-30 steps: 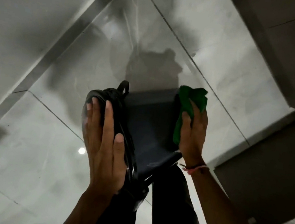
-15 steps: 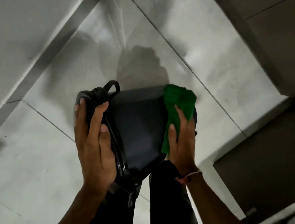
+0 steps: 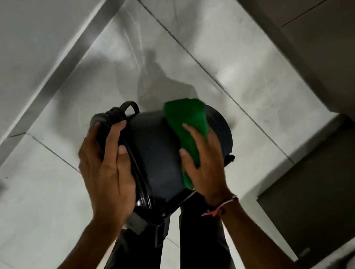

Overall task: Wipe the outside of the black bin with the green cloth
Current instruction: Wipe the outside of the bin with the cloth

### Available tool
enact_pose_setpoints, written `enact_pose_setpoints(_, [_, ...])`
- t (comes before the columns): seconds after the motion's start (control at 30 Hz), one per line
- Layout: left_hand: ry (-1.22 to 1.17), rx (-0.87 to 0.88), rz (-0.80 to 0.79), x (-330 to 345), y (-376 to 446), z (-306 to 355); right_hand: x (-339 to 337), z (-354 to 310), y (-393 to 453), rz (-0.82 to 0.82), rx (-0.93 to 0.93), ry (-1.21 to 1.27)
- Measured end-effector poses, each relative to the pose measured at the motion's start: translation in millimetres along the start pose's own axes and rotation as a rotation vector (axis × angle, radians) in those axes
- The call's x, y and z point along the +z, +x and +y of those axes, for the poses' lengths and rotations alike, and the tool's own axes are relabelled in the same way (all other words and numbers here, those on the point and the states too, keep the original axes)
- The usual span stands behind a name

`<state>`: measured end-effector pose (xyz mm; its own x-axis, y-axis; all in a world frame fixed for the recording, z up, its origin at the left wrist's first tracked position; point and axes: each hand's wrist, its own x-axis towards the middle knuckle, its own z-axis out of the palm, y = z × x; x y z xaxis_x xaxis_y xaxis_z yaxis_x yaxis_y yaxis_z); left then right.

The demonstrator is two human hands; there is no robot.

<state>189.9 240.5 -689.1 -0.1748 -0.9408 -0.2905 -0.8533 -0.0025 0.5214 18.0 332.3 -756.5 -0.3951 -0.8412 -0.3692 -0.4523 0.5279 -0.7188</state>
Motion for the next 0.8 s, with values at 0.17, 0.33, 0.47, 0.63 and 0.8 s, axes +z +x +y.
enact_pose_setpoints(0.17, [0.134,0.217,-0.079,-4.7,7.9,6.9,-15.3,29.0,16.6,0.092,0.279,0.161])
enact_pose_setpoints(0.33, [0.053,0.286,-0.082,9.0,18.1,37.1,-16.2,-38.5,12.2,0.079,0.145,0.243])
enact_pose_setpoints(0.47, [0.138,0.252,-0.069,7.2,24.7,39.6,-20.5,-72.6,17.0,0.025,-0.128,0.221])
enact_pose_setpoints(0.63, [0.329,0.303,-0.146,-4.0,35.9,35.0,-21.4,-17.9,62.0,-0.038,0.056,0.059])
enact_pose_setpoints(0.8, [0.398,0.473,-0.195,-2.1,42.0,35.7,-25.4,54.6,83.4,-0.004,0.546,0.153])
